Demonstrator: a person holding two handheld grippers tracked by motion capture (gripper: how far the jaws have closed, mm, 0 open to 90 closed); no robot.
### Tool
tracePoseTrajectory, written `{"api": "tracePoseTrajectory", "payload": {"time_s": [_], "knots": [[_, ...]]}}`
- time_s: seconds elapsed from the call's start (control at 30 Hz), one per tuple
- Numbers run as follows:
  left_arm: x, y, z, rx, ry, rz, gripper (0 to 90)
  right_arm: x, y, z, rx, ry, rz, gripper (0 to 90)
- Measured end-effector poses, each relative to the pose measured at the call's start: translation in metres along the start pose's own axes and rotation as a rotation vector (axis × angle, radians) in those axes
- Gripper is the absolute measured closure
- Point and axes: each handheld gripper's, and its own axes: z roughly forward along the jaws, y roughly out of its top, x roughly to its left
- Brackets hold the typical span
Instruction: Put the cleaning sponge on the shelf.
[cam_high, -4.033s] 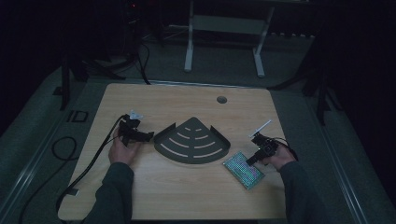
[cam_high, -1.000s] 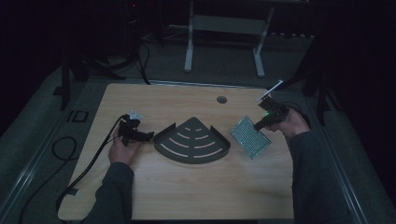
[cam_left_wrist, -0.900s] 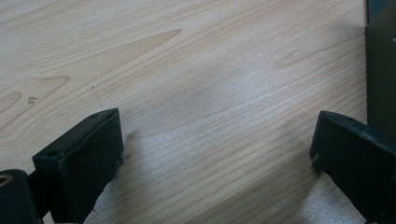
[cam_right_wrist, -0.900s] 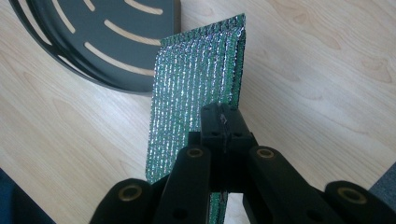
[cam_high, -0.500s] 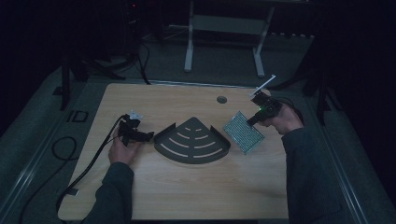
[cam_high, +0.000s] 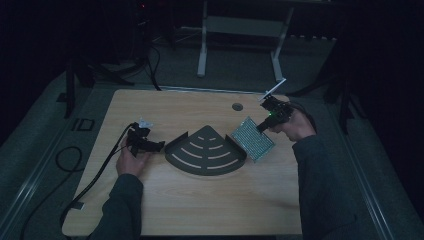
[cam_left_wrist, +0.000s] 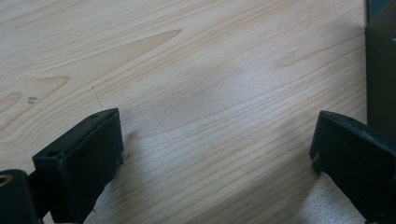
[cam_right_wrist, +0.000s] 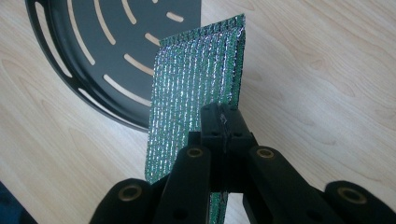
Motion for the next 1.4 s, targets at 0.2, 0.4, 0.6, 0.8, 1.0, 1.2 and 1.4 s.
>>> {"api": "tracePoseTrajectory", "payload": {"time_s": [0.2, 0.4, 0.6, 0.8, 1.0, 1.2, 1.4], "knots": [[0.000, 0.000, 0.000, 0.000, 0.000, 0.000, 3.1, 0.003, 0.006, 0.004, -0.002, 0.004, -0.004, 89.9], [0.000, 0.000, 0.000, 0.000, 0.000, 0.000, 3.1, 0.008, 0.014, 0.011, -0.005, 0.012, -0.013, 89.9], [0.000, 0.000, 0.000, 0.000, 0.000, 0.000, 3.1, 0.013, 0.020, 0.015, -0.001, 0.017, -0.019, 89.9], [0.000, 0.000, 0.000, -0.001, 0.000, 0.000, 3.1, 0.015, 0.024, 0.021, -0.001, 0.018, -0.023, 89.9], [0.000, 0.000, 0.000, -0.001, 0.000, 0.000, 3.1, 0.018, 0.030, 0.031, -0.001, 0.021, -0.029, 89.9], [0.000, 0.000, 0.000, -0.001, 0.001, 0.000, 3.1, 0.021, 0.034, 0.036, 0.003, 0.017, -0.034, 89.9], [0.000, 0.000, 0.000, -0.001, 0.001, 0.000, 3.1, 0.024, 0.039, 0.040, 0.004, 0.027, -0.042, 89.9]]}}
